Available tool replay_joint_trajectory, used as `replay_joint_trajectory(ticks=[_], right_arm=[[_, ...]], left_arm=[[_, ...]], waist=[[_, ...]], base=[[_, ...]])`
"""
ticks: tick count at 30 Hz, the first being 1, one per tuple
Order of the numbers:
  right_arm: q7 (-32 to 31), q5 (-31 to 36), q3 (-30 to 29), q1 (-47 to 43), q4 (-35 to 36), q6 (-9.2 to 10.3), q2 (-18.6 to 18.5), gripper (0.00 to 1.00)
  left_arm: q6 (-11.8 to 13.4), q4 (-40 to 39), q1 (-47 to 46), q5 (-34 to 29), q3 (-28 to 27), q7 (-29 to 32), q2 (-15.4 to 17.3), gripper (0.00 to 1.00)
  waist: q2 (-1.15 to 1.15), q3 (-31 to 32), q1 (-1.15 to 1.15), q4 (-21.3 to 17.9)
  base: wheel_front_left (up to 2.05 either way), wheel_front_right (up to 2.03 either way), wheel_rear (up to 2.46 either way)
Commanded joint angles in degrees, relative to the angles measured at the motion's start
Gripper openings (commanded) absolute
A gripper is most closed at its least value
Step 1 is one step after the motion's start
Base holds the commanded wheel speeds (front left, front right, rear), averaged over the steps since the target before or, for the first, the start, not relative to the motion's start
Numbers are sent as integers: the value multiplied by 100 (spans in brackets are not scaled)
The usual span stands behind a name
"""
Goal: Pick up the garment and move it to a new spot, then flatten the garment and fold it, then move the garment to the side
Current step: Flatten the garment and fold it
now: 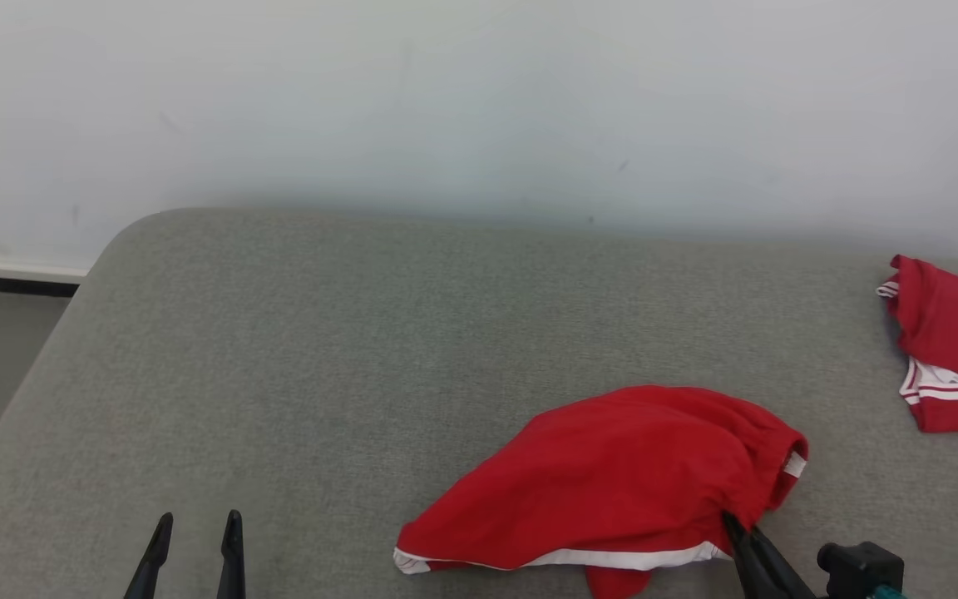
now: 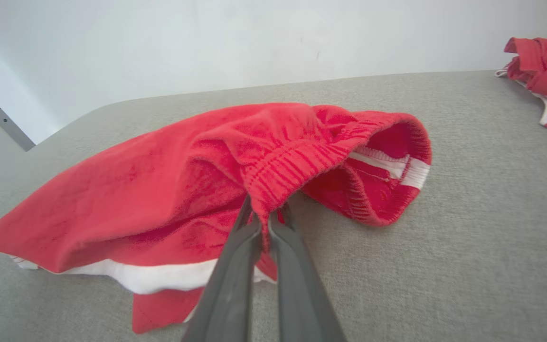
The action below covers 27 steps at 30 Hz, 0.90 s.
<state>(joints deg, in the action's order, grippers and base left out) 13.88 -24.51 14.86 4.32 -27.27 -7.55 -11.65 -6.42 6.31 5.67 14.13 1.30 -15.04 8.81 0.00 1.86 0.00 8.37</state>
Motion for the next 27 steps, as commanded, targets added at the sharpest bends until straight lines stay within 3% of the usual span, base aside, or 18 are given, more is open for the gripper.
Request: replay_joint_trajectory(ticks=[1,10,15,16,17,27], right_arm=[[-13,-60,31,-210,250,10,-102,0],[-744,-184,-177,-1349,1921,10,-344,0],[-1192,-233,-332,-1901,2363,10,-343,0],[-1218,-199,-370,-1949,2421,10,-333,35],[-1232,-193,-431,-1983,2448,10,-292,100],[-1064,-4,-860,-2065,2747,10,-245,100]], left_arm=[[-5,14,55,-11,-7,-18,-45,100],[-52,118,-28,-45,18,-18,-158,100],[-81,158,-55,-57,24,-18,-189,100],[-86,166,-53,-61,20,-18,-190,100],[-90,173,-48,-65,20,-18,-192,100],[-110,94,47,-122,-35,-18,-181,100]], waist=[[0,66,0,-164],[0,57,0,-457],[0,38,0,-464],[0,36,0,-461],[0,35,0,-456],[0,68,0,-385]], base=[[0,0,0],[0,0,0],[0,0,0],[0,0,0],[0,0,0],[0,0,0]])
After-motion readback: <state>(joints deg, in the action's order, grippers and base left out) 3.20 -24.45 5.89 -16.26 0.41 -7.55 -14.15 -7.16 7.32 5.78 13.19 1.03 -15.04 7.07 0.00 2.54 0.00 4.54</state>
